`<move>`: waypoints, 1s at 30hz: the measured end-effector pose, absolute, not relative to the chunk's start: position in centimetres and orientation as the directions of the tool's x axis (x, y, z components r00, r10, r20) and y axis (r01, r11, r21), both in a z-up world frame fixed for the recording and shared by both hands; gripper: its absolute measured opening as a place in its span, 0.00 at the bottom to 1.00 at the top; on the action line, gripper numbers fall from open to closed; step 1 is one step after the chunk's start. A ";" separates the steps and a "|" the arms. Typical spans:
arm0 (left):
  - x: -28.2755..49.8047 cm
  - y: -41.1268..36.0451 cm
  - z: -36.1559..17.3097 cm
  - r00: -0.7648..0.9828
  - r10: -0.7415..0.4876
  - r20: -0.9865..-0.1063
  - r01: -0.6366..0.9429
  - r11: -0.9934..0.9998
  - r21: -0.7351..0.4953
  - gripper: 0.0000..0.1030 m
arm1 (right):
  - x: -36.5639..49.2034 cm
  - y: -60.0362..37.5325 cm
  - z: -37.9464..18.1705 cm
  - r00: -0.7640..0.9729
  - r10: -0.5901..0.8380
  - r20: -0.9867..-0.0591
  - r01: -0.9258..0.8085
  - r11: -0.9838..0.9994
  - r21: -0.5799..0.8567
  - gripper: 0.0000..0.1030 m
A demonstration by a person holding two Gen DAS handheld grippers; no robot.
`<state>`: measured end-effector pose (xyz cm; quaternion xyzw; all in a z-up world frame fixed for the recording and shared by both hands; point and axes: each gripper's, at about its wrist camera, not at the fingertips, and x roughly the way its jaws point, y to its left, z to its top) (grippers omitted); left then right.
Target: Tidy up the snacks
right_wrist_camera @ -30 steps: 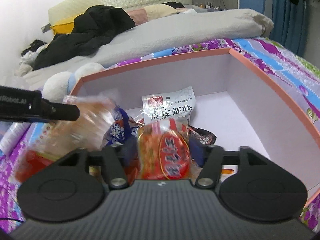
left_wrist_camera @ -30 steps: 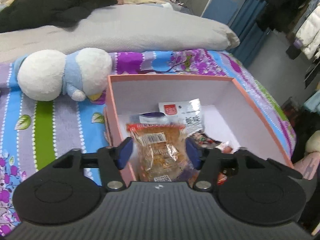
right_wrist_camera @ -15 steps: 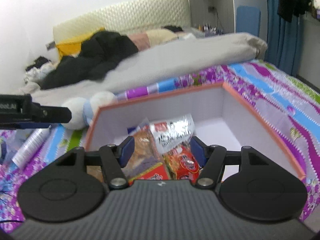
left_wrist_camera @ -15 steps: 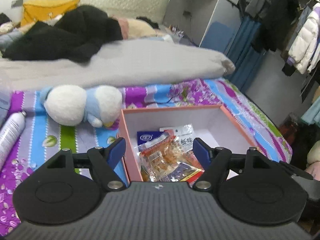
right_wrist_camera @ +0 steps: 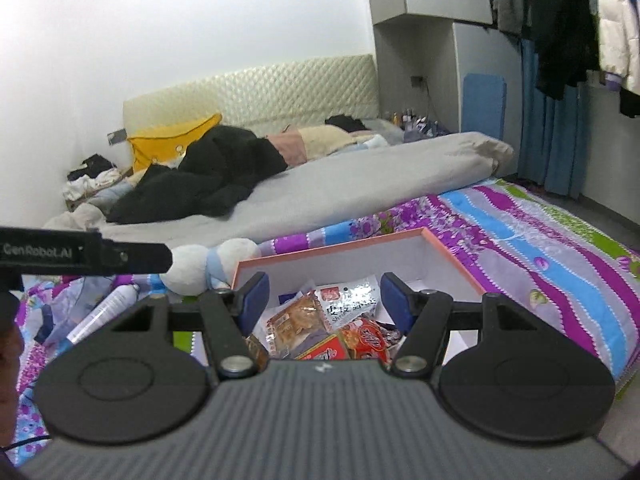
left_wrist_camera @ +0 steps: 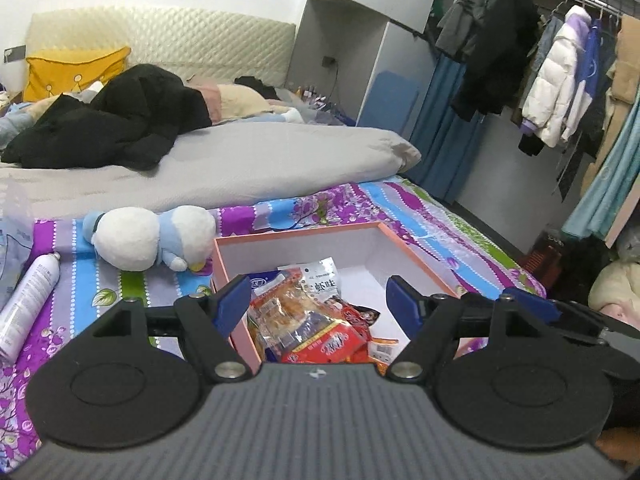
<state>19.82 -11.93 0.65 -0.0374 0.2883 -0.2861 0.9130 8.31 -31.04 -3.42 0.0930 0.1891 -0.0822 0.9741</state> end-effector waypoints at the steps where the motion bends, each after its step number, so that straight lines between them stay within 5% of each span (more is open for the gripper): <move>1: 19.2 -11.8 0.8 0.672 -0.544 -0.502 0.503 0.833 -0.229 0.76 | 7.7 -31.0 -3.2 0.918 -0.124 -0.376 0.195 0.968 0.156 0.62; 19: 11.5 -9.6 0.5 0.677 -0.530 -0.510 0.499 0.840 -0.212 0.76 | 1.0 -30.4 -3.5 0.921 -0.147 -0.360 0.212 0.966 0.148 0.62; 30: 10.6 -8.2 -0.8 0.716 -0.487 -0.500 0.445 0.870 -0.210 0.76 | 0.6 -29.8 -6.9 0.897 -0.104 -0.430 0.193 0.967 0.169 0.62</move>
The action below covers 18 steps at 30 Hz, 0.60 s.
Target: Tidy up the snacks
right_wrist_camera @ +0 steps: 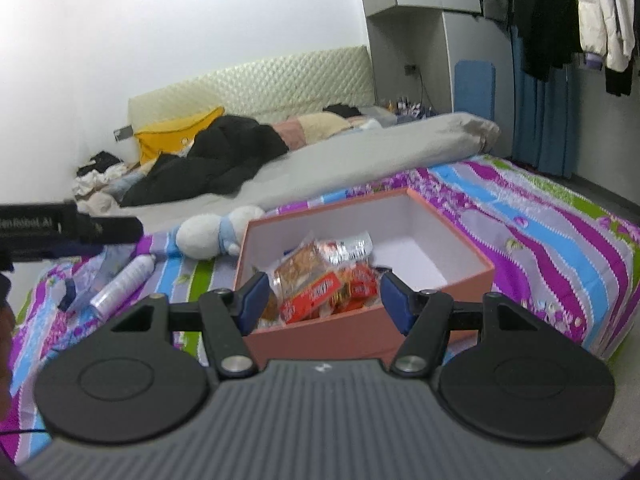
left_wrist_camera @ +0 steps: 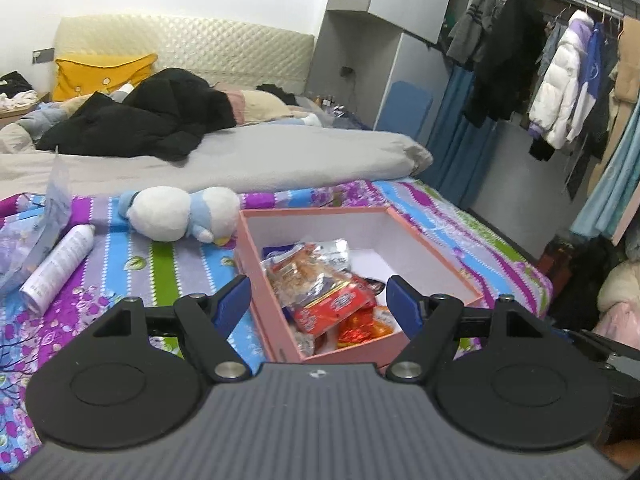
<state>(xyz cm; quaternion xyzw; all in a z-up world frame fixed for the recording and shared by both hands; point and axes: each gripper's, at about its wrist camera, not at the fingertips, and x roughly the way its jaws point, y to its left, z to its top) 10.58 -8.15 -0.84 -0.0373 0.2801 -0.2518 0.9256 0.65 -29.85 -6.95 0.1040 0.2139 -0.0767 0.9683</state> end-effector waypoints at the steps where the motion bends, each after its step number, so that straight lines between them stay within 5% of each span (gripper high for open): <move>1: 10.6 -8.1 -1.0 0.714 -0.483 -0.507 0.444 0.872 -0.206 0.76 | 0.6 -29.8 -7.2 0.894 -0.101 -0.436 0.192 0.967 0.170 0.62; 10: 10.7 -7.6 -2.5 0.696 -0.465 -0.547 0.424 0.881 -0.211 0.76 | 0.4 -30.0 -7.6 0.892 -0.120 -0.437 0.218 0.959 0.180 0.62; 13: 11.0 -7.5 -2.6 0.677 -0.493 -0.546 0.441 0.866 -0.235 0.91 | 0.4 -30.1 -7.6 0.891 -0.127 -0.435 0.221 0.960 0.172 0.64; 14: 10.9 -7.4 -2.5 0.678 -0.502 -0.536 0.445 0.862 -0.244 0.97 | 0.4 -30.1 -7.6 0.892 -0.127 -0.434 0.221 0.960 0.172 0.66; 16: 10.7 -7.4 -2.3 0.696 -0.496 -0.518 0.442 0.866 -0.235 1.00 | 0.3 -30.2 -7.5 0.898 -0.123 -0.421 0.218 0.958 0.184 0.92; 18: 10.7 -7.6 -2.1 0.712 -0.478 -0.515 0.435 0.875 -0.211 1.00 | 0.1 -30.4 -7.4 0.902 -0.137 -0.409 0.231 0.954 0.191 1.00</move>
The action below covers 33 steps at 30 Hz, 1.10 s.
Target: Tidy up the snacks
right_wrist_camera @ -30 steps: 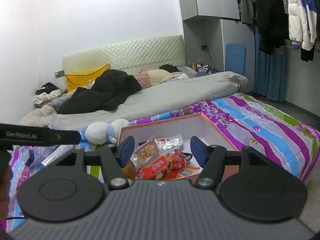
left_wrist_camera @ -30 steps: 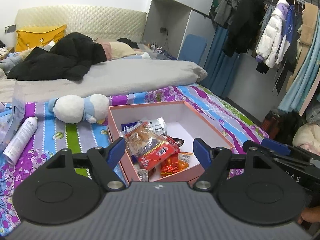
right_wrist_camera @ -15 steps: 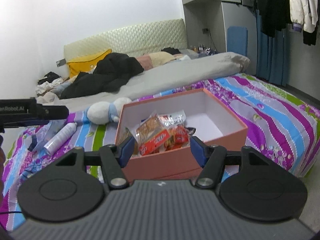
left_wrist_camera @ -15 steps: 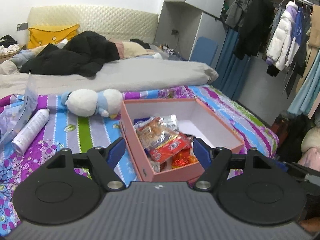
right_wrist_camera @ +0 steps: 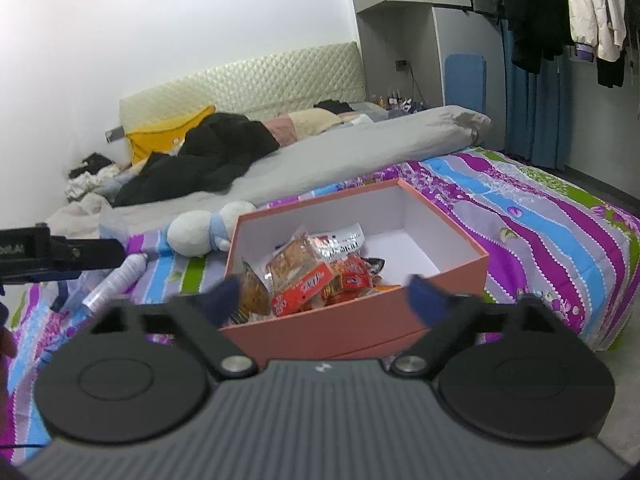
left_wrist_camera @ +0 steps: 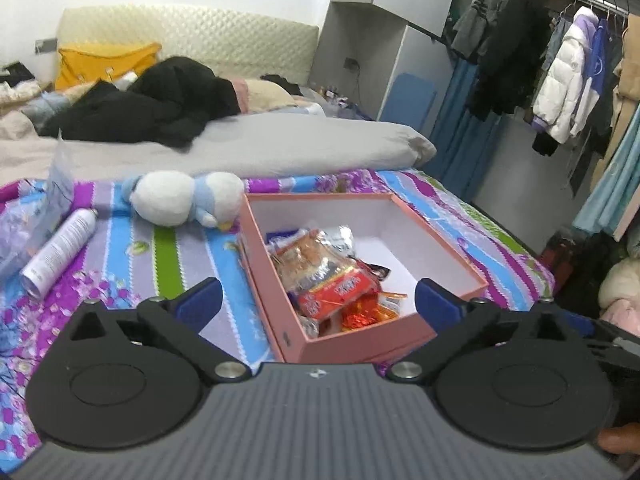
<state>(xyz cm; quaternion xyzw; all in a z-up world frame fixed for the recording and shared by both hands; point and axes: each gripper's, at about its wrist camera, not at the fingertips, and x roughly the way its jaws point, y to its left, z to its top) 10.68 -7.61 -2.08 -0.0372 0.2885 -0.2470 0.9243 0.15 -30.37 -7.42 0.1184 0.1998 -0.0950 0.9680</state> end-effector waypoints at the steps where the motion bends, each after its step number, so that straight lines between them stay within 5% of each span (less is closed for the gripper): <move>1: 10.7 -7.7 -2.0 0.715 -0.472 -0.516 0.433 0.878 -0.203 1.00 | 0.1 -30.4 -7.4 0.902 -0.145 -0.408 0.239 0.952 0.190 1.00; 33: 10.2 -7.5 -1.1 0.729 -0.422 -0.539 0.396 0.902 -0.171 1.00 | 0.3 -30.6 -7.1 0.898 -0.160 -0.409 0.249 0.953 0.173 1.00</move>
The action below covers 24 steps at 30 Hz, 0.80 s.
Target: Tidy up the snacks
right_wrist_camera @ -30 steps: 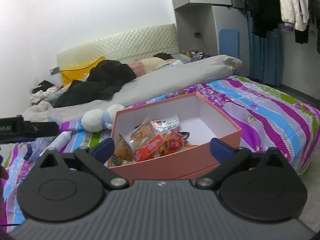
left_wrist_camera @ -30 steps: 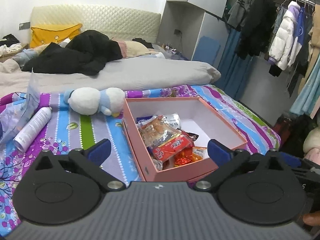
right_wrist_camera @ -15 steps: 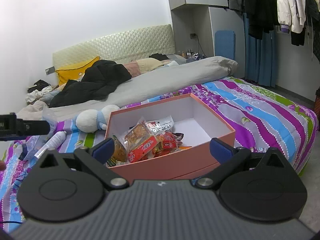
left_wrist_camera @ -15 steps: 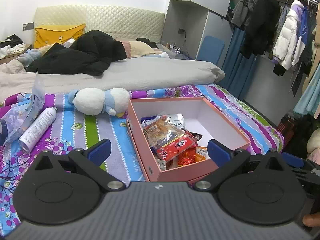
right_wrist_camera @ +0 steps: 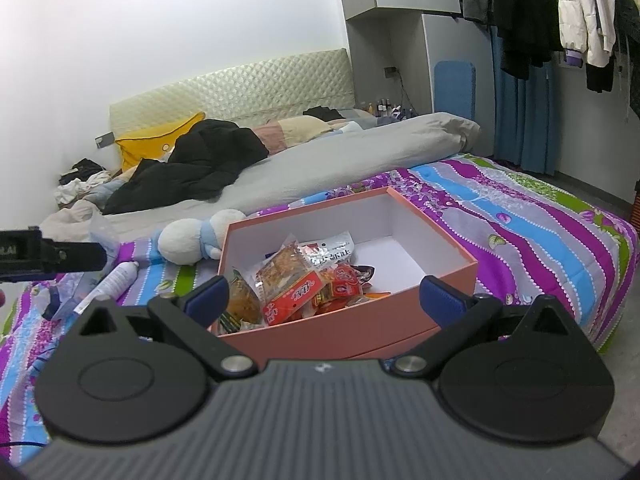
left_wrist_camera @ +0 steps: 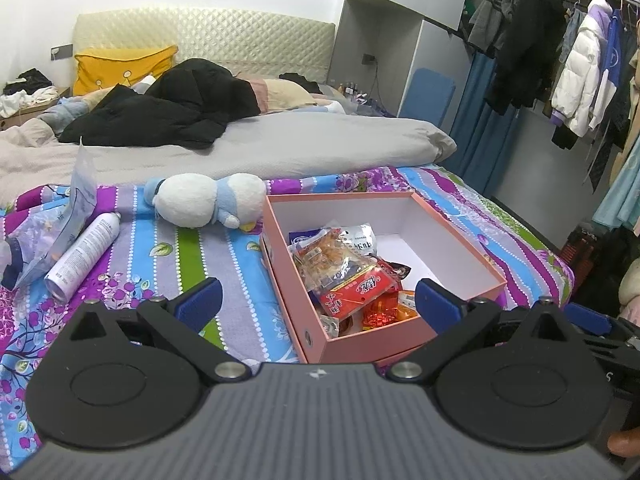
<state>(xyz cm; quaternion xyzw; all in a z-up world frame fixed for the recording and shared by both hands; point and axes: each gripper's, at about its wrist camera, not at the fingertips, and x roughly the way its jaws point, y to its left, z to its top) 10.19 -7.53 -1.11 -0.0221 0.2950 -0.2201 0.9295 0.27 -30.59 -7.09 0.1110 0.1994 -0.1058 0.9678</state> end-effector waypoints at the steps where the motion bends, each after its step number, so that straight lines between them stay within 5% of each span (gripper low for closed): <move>1: 10.1 -7.5 -1.1 0.729 -0.425 -0.536 0.400 0.901 -0.171 1.00 | 0.3 -30.6 -7.1 0.899 -0.159 -0.408 0.247 0.953 0.174 1.00; 24: 9.8 -7.8 -1.4 0.732 -0.412 -0.544 0.404 0.904 -0.141 1.00 | 0.3 -30.4 -7.0 0.896 -0.160 -0.415 0.248 0.954 0.168 1.00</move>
